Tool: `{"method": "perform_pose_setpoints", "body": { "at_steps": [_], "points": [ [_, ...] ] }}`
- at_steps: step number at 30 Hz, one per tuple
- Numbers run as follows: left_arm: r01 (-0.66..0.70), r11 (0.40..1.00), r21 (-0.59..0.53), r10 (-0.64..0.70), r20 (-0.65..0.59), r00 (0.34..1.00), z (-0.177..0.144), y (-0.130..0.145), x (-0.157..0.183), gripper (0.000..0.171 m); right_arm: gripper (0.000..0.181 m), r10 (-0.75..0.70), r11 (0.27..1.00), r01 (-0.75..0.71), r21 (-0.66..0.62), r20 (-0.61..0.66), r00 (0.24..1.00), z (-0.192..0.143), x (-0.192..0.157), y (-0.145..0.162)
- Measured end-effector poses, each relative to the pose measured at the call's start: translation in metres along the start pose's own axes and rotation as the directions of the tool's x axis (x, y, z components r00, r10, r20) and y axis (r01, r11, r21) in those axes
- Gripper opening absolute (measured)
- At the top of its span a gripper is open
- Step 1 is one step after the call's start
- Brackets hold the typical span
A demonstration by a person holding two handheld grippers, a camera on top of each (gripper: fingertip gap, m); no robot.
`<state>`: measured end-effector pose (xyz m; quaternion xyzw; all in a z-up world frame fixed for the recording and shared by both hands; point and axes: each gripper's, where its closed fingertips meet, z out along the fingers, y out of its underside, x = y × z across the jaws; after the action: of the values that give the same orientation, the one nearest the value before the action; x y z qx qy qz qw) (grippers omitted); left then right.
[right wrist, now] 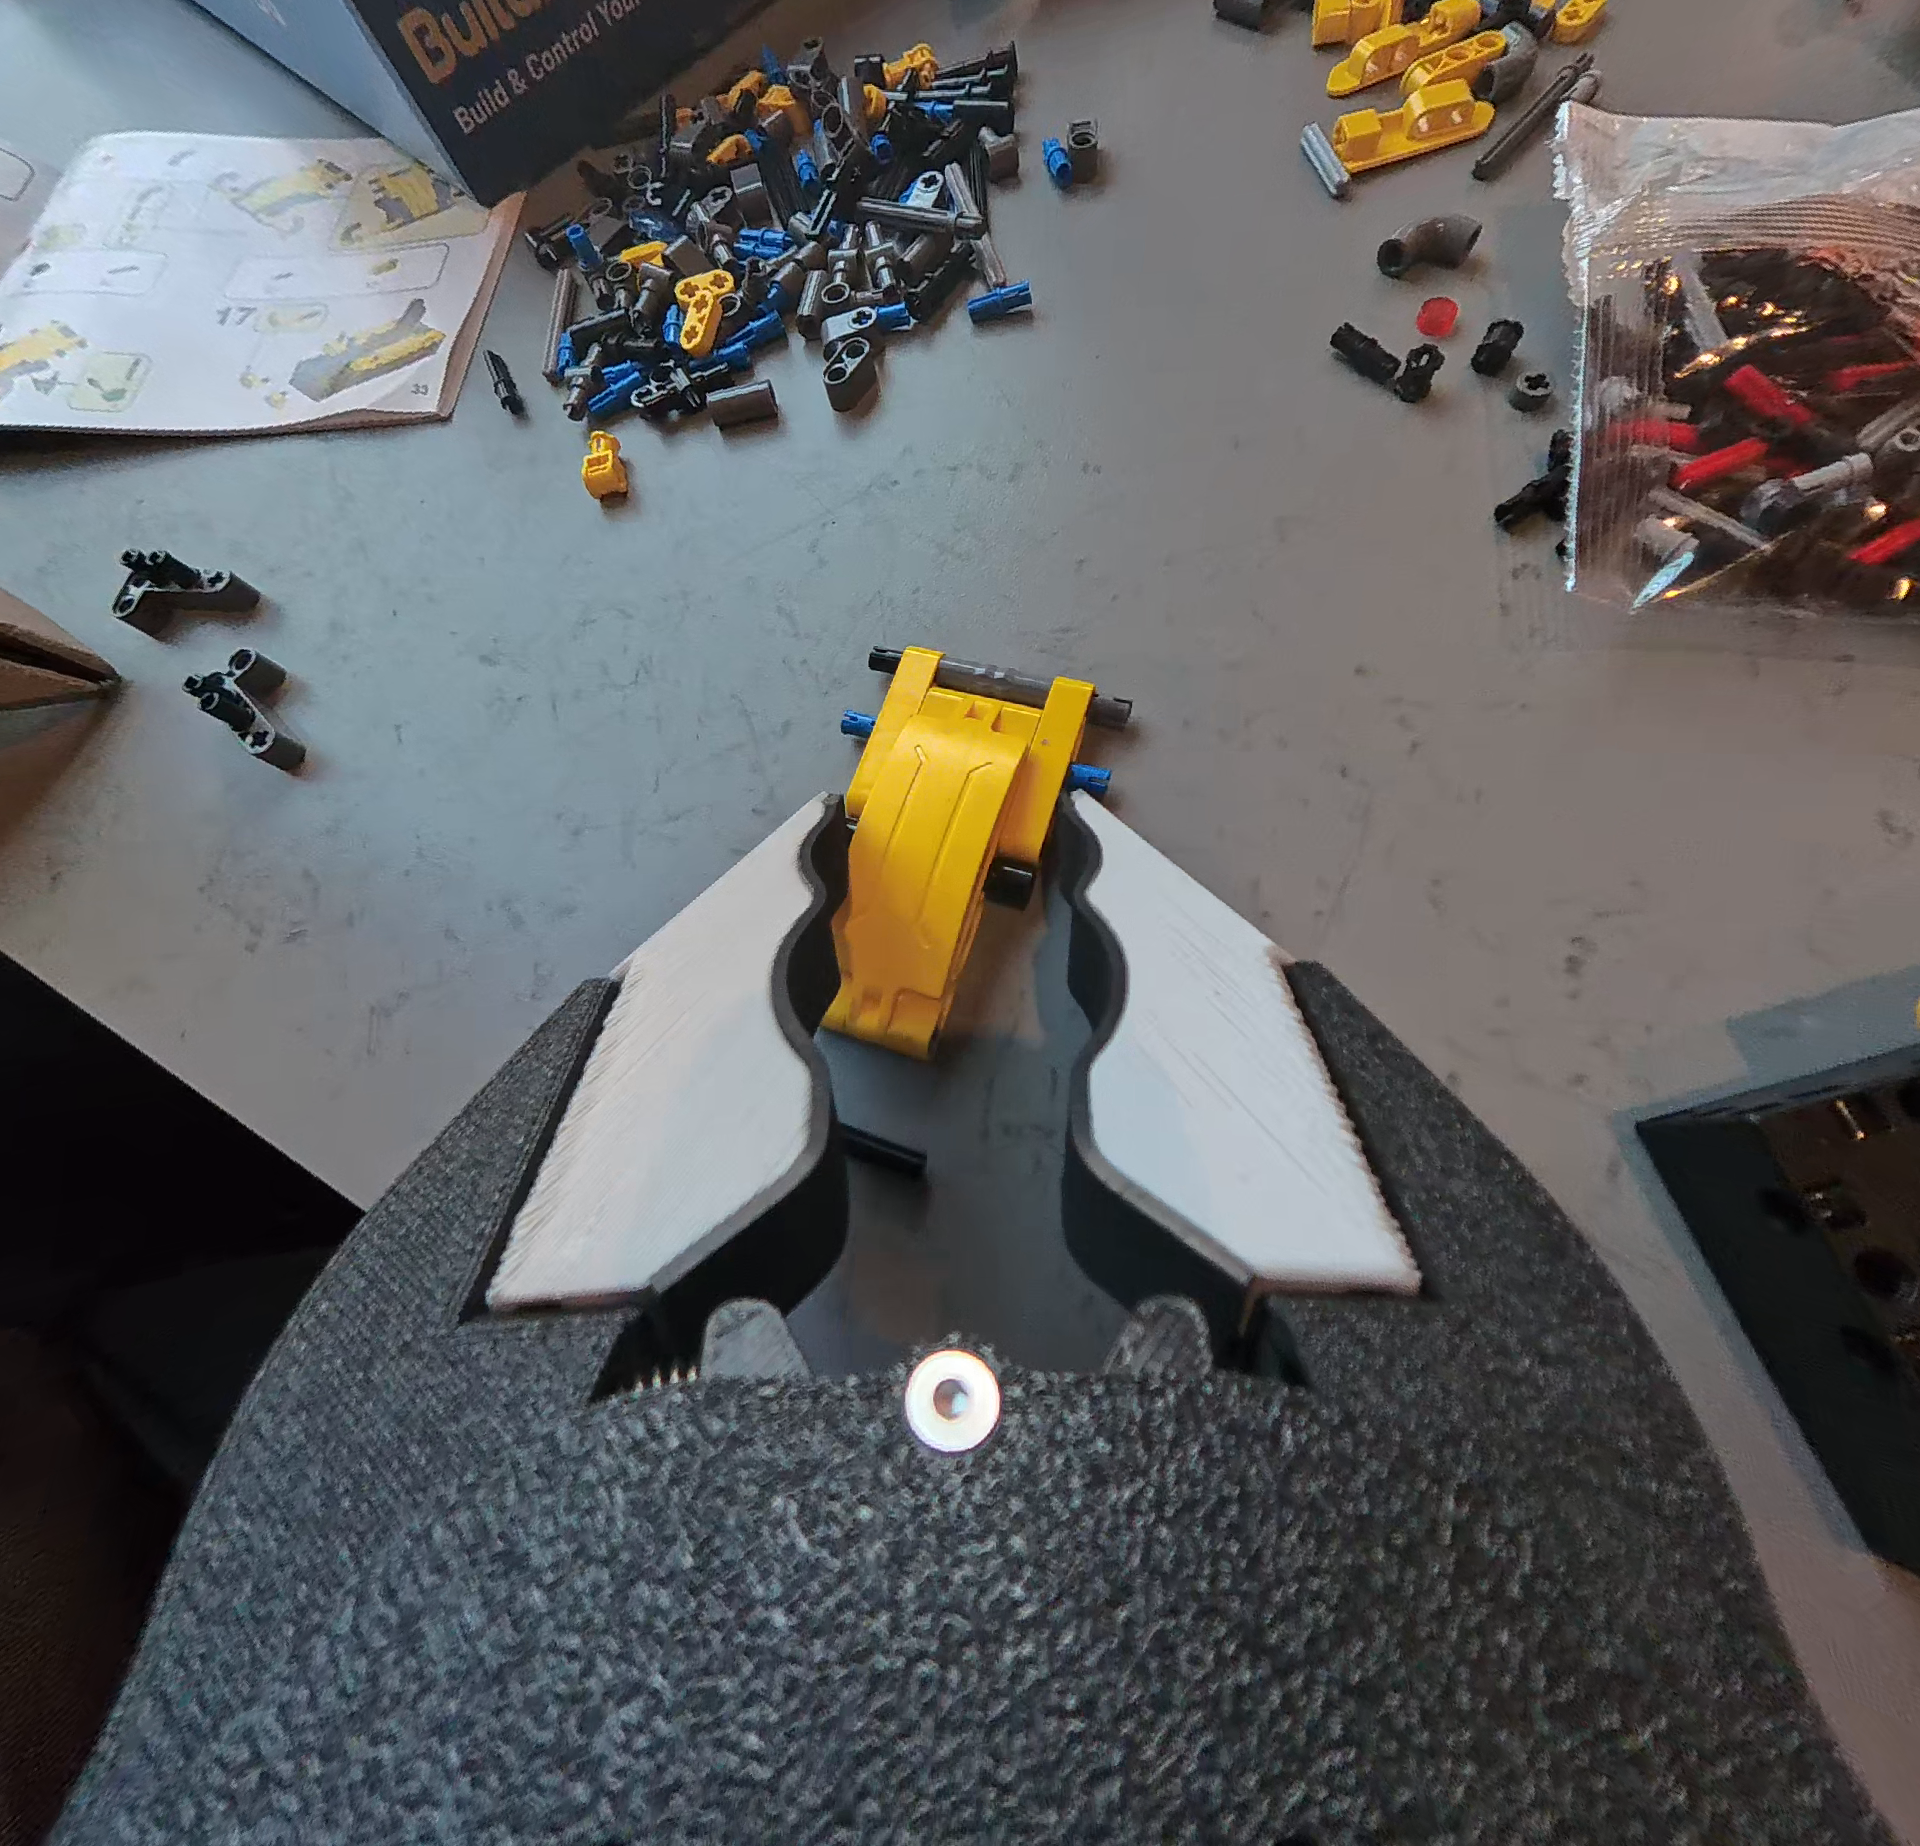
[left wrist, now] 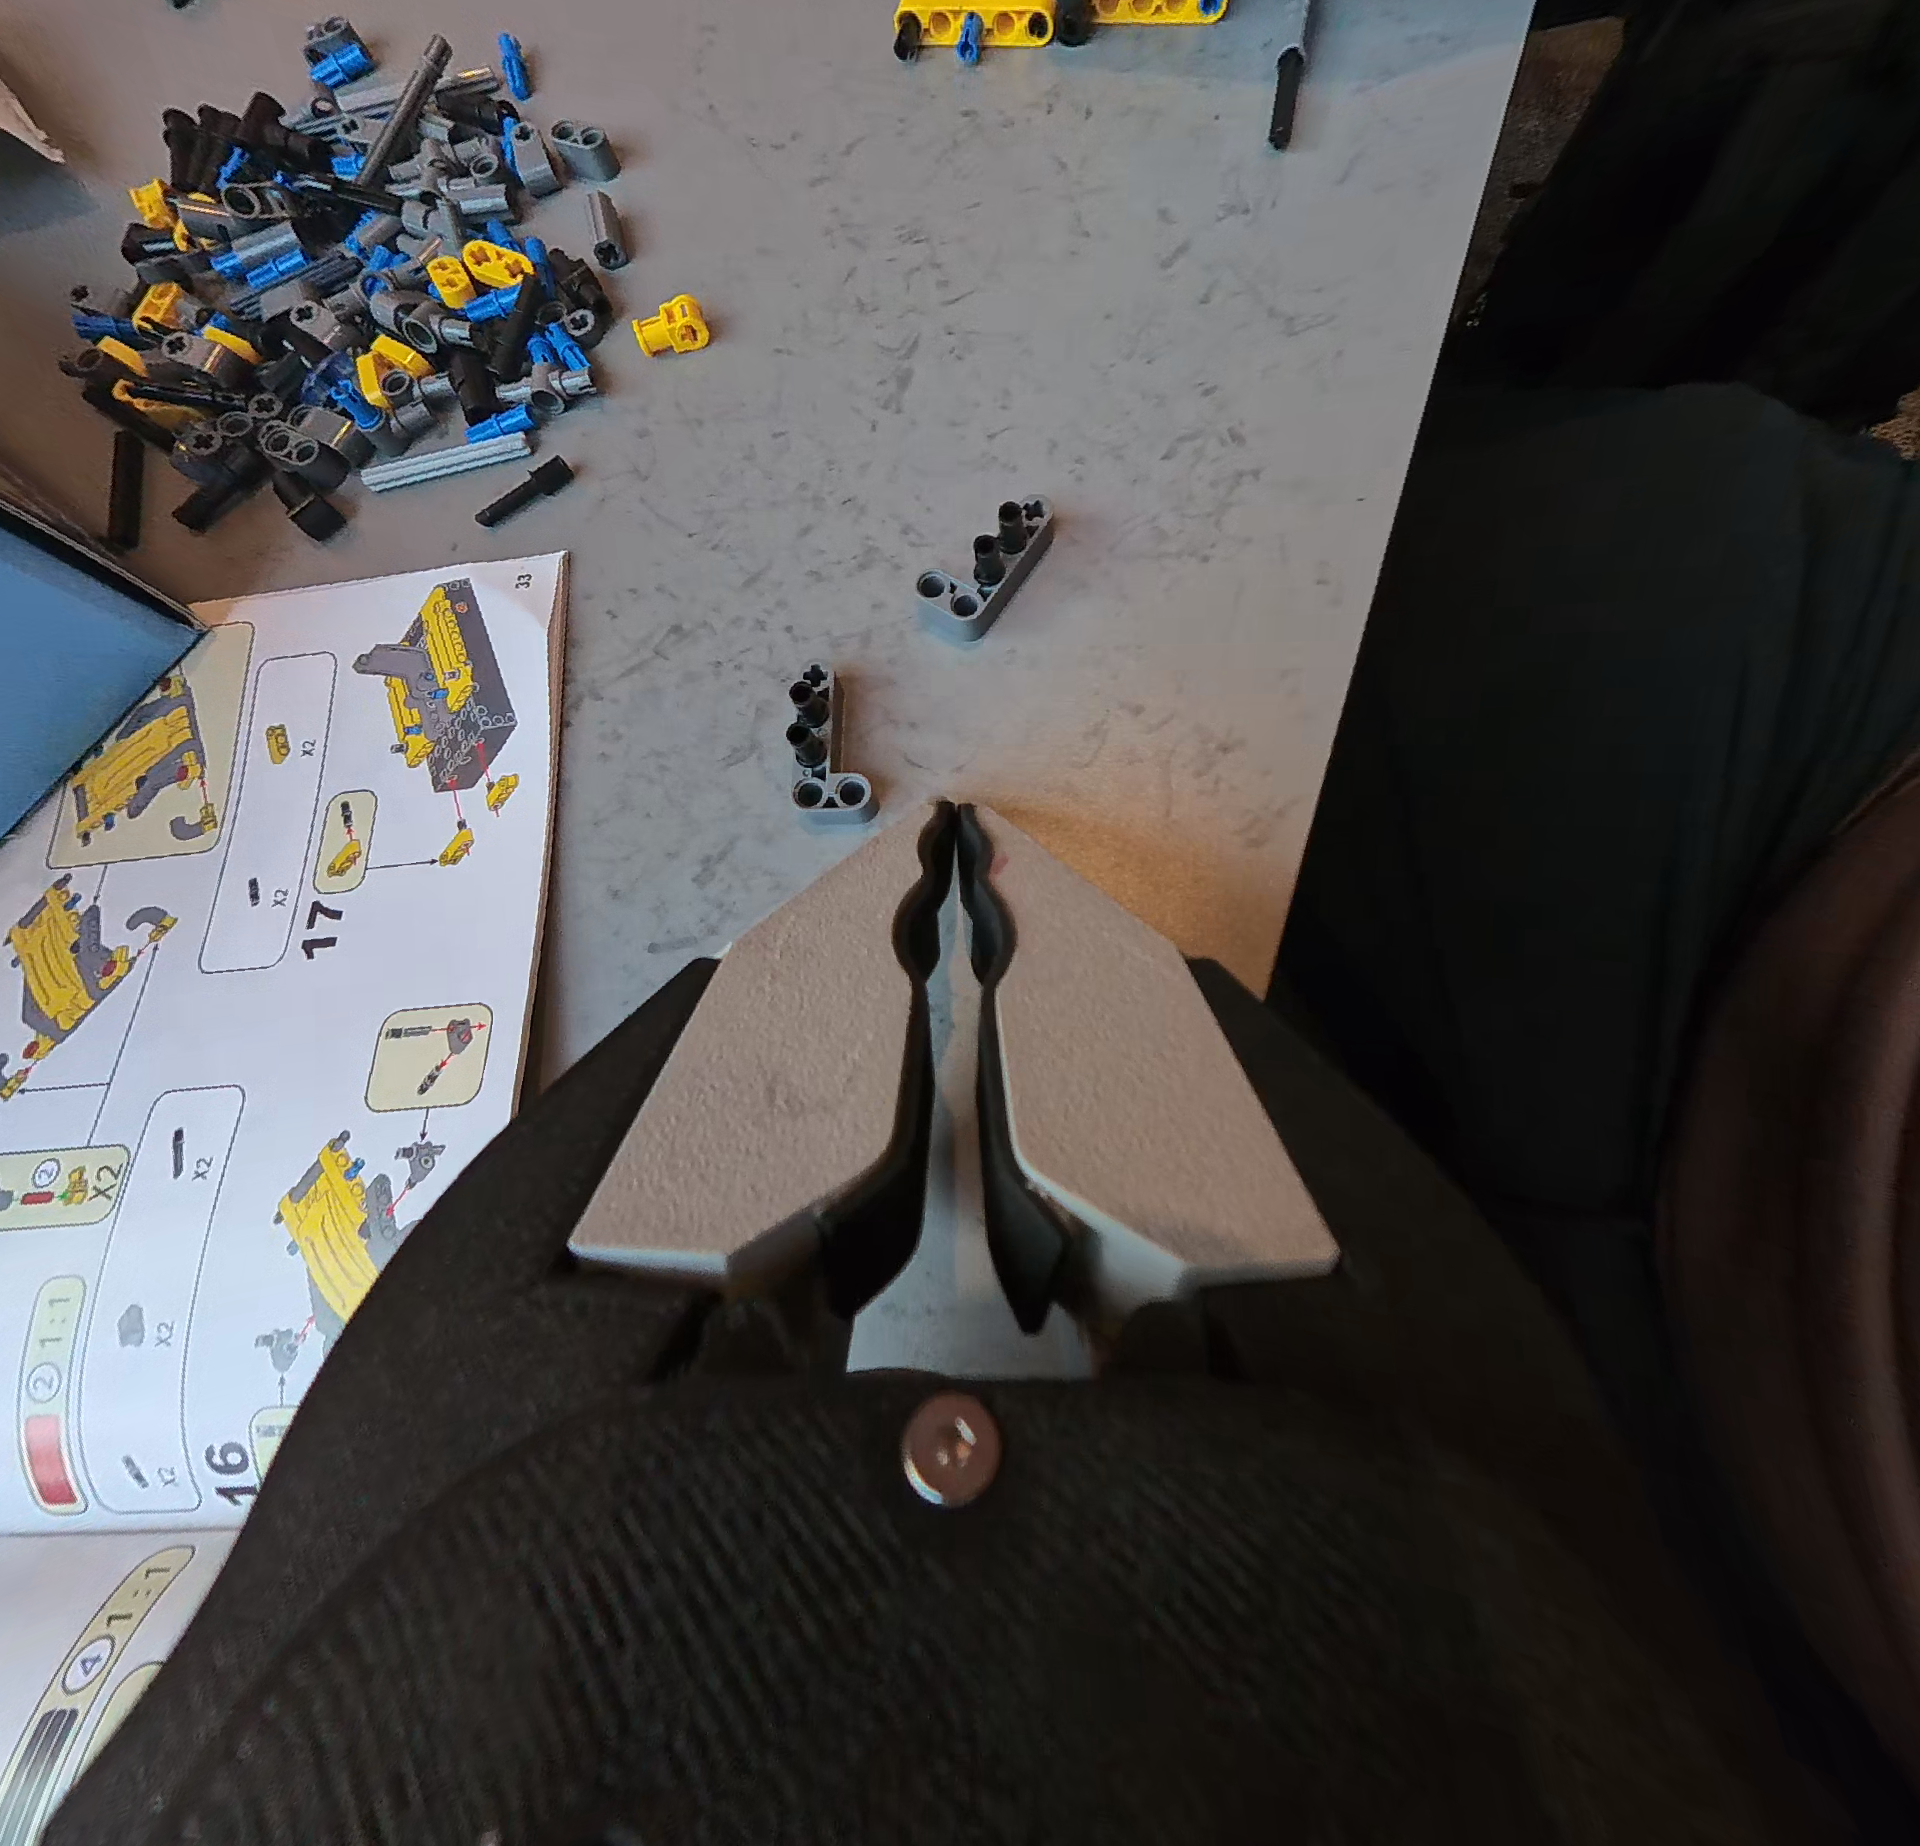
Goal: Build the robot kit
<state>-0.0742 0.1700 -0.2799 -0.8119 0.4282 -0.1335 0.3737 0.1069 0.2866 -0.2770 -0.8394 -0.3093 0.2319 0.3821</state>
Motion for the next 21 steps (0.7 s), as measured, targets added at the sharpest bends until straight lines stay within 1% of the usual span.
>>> {"method": "perform_pose_setpoints", "body": {
  "at_steps": [11, 21],
  "points": [
    [-0.006, 1.000, 0.000, 0.006, 0.005, 1.000, 0.0002, 0.0000, 0.0000, 0.000, 0.039, 0.001, 1.000, -0.001, 0.003, 0.002, 1.000, -0.0003, -0.0002, -0.0001],
    [-0.003, 1.000, 0.000, 0.003, 0.003, 1.000, 0.0002, 0.0000, 0.0000, 0.000, 0.037, 0.015, 1.000, -0.015, 0.006, 0.029, 0.999, -0.0007, -0.0022, -0.0006]
  ]
}}
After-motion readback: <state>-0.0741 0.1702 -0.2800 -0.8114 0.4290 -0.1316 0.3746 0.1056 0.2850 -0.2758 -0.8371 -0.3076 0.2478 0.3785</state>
